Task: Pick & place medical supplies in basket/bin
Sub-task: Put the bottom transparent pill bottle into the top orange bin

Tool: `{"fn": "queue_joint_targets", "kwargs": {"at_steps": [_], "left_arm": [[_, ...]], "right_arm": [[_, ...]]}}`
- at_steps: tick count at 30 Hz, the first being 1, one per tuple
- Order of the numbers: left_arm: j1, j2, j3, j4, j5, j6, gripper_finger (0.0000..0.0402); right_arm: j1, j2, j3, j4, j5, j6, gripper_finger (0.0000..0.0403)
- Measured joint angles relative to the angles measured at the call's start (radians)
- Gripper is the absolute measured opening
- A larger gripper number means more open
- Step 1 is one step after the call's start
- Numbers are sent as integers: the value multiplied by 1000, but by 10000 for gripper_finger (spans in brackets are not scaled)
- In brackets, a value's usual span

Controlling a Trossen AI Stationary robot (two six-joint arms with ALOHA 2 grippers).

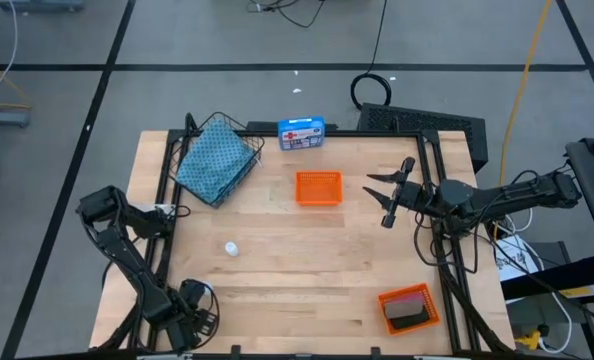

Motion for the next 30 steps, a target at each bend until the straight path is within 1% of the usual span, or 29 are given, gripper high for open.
{"fn": "queue_joint_targets", "kwargs": {"at_steps": [4,7,11,14,17,19,22,27,30], "left_arm": [[-2,0,0,15,3,4,173],[-10,0,0,20,6,3,153],[-12,0,0,36,-19,8,155],[-5,0,0,64,-90,39,165],[36,0,0,90,-145,107,167],[79,0,0,100,-148,162,163],[154,0,0,120,-129,295,157],[311,22,3,194,-112,564,159],[411,54,6,259,-70,747,160]], "right_arm": [[0,0,0,0,0,0,134],[0,0,0,0,0,0,134],[0,0,0,0,0,0,134],[0,0,0,0,0,0,134],[0,0,0,0,0,0,134],[0,0,0,1,0,0,134],[0,0,0,12,0,1,134],[0,0,0,14,0,11,134],[0,0,0,14,0,11,134]]}}
